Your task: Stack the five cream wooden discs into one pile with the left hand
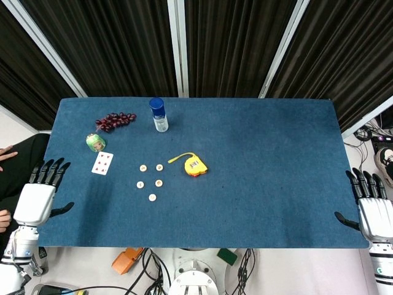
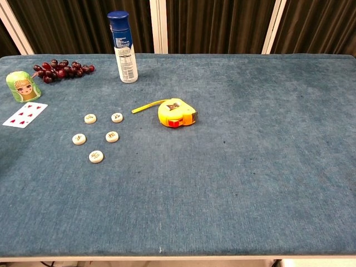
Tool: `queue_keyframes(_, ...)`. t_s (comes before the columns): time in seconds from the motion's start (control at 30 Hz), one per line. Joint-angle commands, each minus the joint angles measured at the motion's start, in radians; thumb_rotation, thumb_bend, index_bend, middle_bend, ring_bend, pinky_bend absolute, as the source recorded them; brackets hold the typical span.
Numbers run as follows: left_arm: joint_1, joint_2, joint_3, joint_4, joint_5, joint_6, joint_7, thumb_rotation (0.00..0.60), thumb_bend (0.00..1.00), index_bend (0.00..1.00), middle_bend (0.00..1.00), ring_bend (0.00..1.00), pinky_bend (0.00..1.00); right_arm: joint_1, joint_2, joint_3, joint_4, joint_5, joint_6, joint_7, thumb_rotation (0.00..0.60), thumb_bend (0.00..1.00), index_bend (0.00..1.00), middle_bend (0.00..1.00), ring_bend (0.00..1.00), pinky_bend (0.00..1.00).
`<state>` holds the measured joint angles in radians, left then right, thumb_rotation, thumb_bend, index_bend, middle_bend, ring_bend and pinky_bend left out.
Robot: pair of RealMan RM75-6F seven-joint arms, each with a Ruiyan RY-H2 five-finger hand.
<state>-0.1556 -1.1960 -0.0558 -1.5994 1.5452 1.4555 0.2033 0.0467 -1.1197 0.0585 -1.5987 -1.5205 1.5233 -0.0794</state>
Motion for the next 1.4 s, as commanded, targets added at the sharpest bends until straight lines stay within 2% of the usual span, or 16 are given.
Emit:
queue_keyframes(0.03,-0.063,-0.010,-0.017,-0.021,0.012,-0.075,-0.005,0.600,0.12,0.10,0.05,0.00,0.00,0.002,0.003,0.001,-0.002,-0.005,0.002,0.000,0.600,0.21,0.00,0.09,0.00,0.01)
queue_keyframes(0.13,-0.132,-0.037,-0.037,-0.020,0.000,-0.168,-0.016,0.600,0.17,0.19,0.09,0.00,0.00,0.003,0.008,0.002,-0.008,-0.011,0.005,-0.003,0.600,0.21,0.00,0.09,0.00,0.01)
queue_keyframes(0.27,-0.228,-0.102,-0.058,0.006,-0.038,-0.305,-0.010,0.600,0.18,0.29,0.12,0.02,0.00,0.000,0.016,0.001,-0.017,-0.013,0.010,-0.007,0.600,0.21,0.00,0.09,0.00,0.01)
queue_keyframes(0.47,-0.319,-0.226,-0.066,0.103,-0.097,-0.429,0.033,0.600,0.20,0.40,0.15,0.03,0.00,-0.008,0.019,-0.001,-0.019,-0.006,0.013,-0.002,0.600,0.20,0.00,0.09,0.00,0.01)
queue_keyframes(0.6,-0.342,-0.301,-0.066,0.167,-0.129,-0.446,0.070,0.600,0.22,0.40,0.15,0.03,0.00,-0.010,0.019,-0.003,-0.017,-0.005,0.013,-0.002,0.600,0.21,0.00,0.09,0.00,0.01)
queue_keyframes(0.8,-0.358,-0.373,-0.059,0.227,-0.142,-0.439,0.060,0.600,0.24,0.41,0.15,0.02,0.00,-0.010,0.015,-0.002,-0.015,-0.002,0.010,-0.002,0.600,0.21,0.00,0.09,0.00,0.01)
queue_keyframes(1.13,-0.377,-0.423,-0.045,0.291,-0.169,-0.455,0.062,0.600,0.32,0.44,0.15,0.01,0.00,-0.009,0.012,0.000,-0.004,0.007,0.001,0.008,0.600,0.21,0.00,0.09,0.00,0.01)
queue_keyframes(1.4,-0.379,-0.430,-0.039,0.303,-0.195,-0.452,0.075,0.600,0.32,0.44,0.15,0.01,0.00,-0.007,0.011,0.002,0.005,0.010,-0.003,0.017,0.600,0.21,0.00,0.09,0.00,0.01)
